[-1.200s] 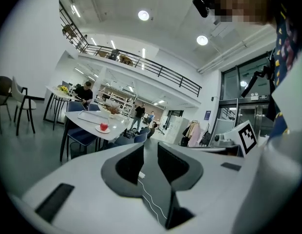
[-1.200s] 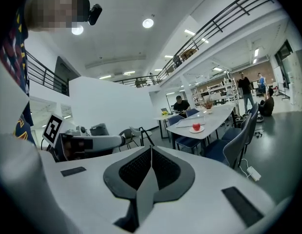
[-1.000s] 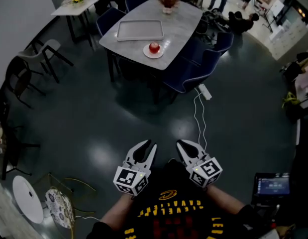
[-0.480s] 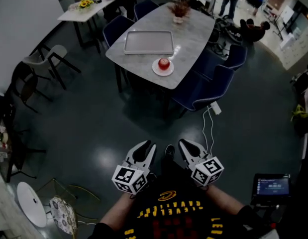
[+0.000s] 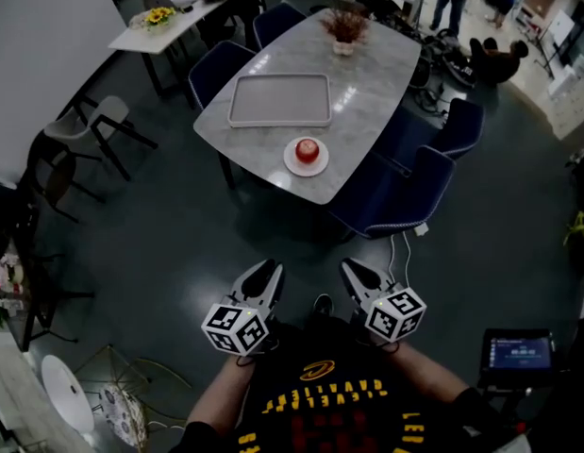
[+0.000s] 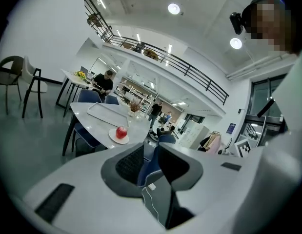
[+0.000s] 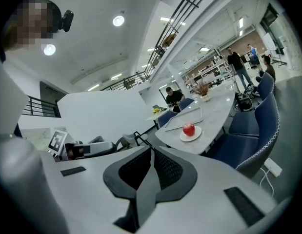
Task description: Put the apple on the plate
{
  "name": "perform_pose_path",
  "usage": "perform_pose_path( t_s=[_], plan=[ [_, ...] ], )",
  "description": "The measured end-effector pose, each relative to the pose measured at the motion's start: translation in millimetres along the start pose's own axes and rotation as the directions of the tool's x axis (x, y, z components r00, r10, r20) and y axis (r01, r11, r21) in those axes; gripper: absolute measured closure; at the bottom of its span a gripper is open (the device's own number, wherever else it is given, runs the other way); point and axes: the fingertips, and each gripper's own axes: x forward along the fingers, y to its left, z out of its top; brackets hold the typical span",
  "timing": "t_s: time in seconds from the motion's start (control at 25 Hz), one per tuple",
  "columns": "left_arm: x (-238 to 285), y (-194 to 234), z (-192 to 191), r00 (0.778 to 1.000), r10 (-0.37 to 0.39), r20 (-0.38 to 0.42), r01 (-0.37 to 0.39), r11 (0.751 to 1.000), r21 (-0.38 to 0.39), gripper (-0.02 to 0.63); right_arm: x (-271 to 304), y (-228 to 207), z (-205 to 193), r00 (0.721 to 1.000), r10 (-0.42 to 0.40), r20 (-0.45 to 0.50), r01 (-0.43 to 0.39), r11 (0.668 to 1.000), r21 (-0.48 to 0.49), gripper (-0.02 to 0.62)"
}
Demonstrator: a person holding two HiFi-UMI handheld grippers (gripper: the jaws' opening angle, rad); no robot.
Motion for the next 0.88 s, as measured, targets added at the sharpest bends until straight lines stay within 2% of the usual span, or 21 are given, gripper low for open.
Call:
perform_pose_path(
  t_s=[0.24, 0.6, 0.88],
  plan=[
    [47, 29, 22, 0.998, 0.054, -0.023, -0.055, 0.998, -0.014, 0.515, 23, -51, 31, 0.999, -0.041, -0.024, 0.041, 0.999, 0.001, 0.584],
    [125, 102, 37, 0.992, 0.016, -0.124, -0.021, 0.999, -0.044, 0.514, 102, -115, 50, 0.989, -0.14, -0.04, 0.141, 0.99, 0.011, 0.545],
    [208, 163, 62, 0.97, -0.016, -0.243, 0.011, 1.0, -0.023, 0.504, 181, -166, 76, 0.969, -0.231, -0.087, 0.234, 0.972, 0.024, 0.531]
  ],
)
